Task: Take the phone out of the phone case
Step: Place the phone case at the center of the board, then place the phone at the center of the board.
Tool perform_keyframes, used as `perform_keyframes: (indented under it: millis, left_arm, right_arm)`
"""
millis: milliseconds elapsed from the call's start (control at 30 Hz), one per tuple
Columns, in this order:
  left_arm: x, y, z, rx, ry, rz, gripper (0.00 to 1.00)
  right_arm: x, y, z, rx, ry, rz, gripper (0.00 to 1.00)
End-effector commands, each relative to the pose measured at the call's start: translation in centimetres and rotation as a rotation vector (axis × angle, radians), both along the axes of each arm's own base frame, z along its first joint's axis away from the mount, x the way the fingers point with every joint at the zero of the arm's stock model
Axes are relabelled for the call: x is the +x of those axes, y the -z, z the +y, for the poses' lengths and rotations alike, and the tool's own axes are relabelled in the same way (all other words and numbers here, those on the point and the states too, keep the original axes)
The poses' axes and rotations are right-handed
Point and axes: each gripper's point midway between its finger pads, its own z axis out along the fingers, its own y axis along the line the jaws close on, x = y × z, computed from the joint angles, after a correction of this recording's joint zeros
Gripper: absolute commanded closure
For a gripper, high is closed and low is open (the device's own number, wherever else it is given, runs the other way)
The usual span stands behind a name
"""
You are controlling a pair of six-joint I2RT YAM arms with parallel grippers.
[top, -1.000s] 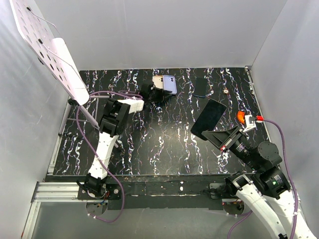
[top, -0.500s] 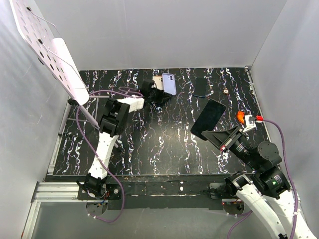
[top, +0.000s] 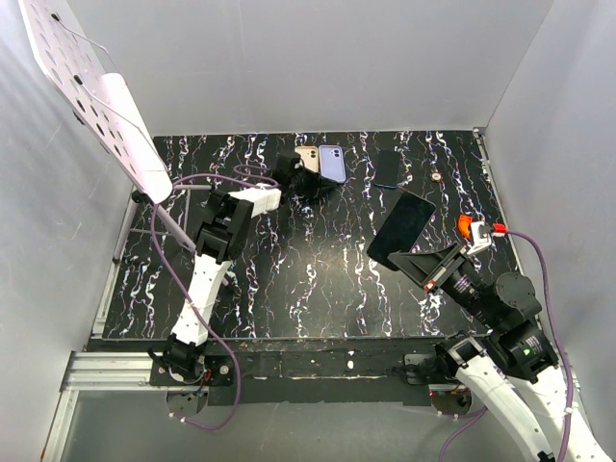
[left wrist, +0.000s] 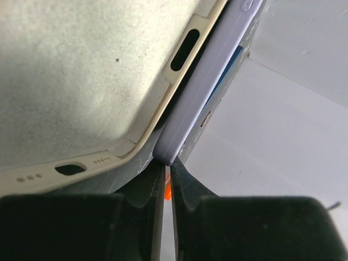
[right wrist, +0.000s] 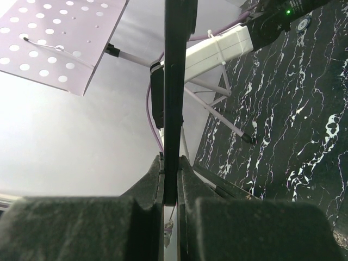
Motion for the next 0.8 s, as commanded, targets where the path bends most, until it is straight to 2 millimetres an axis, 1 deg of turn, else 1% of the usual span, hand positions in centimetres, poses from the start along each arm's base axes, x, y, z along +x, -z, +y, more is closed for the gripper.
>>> perform_keyframes:
  millis: [0,100,133,200,233,333,400,467,567,600,733,767]
  left_arm:
    - [-0.1,-2.3,-1.2,-0.073,0.045,-0.031,1.00]
    - [-0.4,-1.8,-1.0,-0.079,0.043,-0.004,1.00]
    - [-0.4,-1.7,-0.9,-0.084,0.035,0.000,0.97]
    - [-0.5,-1.8,-0.7,-0.081,0.032,0.001,0.85]
    - [-0.6,-1.8,-0.7,-0.076,0.035,0.000,0.81]
    - [-0.7,-3.0,-0.6,-0.077,0.039,-0.024,0.69]
    - [-0.8,-4.3,-0.5,-0.084,0.040,-0.058,0.61]
    - [-1.1,-5.7,-0.3,-0.077,0.046,-0.087,0.54]
    - [-1.8,-8.3,-0.4,-0.086,0.072,-0.130,0.48]
    - [-2.3,-9.0,-0.4,-0.091,0.082,-0.139,0.47]
    - [-5.0,-11.0,-0.9,-0.110,0.122,-0.161,0.44]
    - [-5.9,-11.9,-1.3,-0.117,0.141,-0.179,0.44]
  right_arm:
    - [-0.3,-3.1,-0.2,0.068,0.001,-0.104,0.99]
    - [-0.3,-3.0,-0.2,0.068,0.000,-0.102,0.99]
    - [-0.3,-3.1,-0.2,0.069,0.000,-0.103,0.99]
    - [-0.3,-3.0,-0.2,0.067,0.002,-0.101,0.99]
    - [-0.3,-2.9,-0.2,0.064,0.002,-0.100,0.99]
    - [-0.1,-2.7,-0.3,0.056,0.010,-0.096,0.99]
    - [0.1,-2.5,-0.3,0.036,0.018,-0.105,0.99]
    - [0.5,-2.0,-0.5,0.002,0.038,-0.092,0.99]
    - [1.1,-1.2,-0.6,-0.053,0.063,-0.083,0.99]
    - [1.4,-0.7,-0.7,-0.087,0.075,-0.075,0.99]
    - [3.0,0.0,-1.7,-0.251,0.151,-0.054,0.99]
    - [3.5,0.3,-2.0,-0.290,0.169,-0.048,0.99]
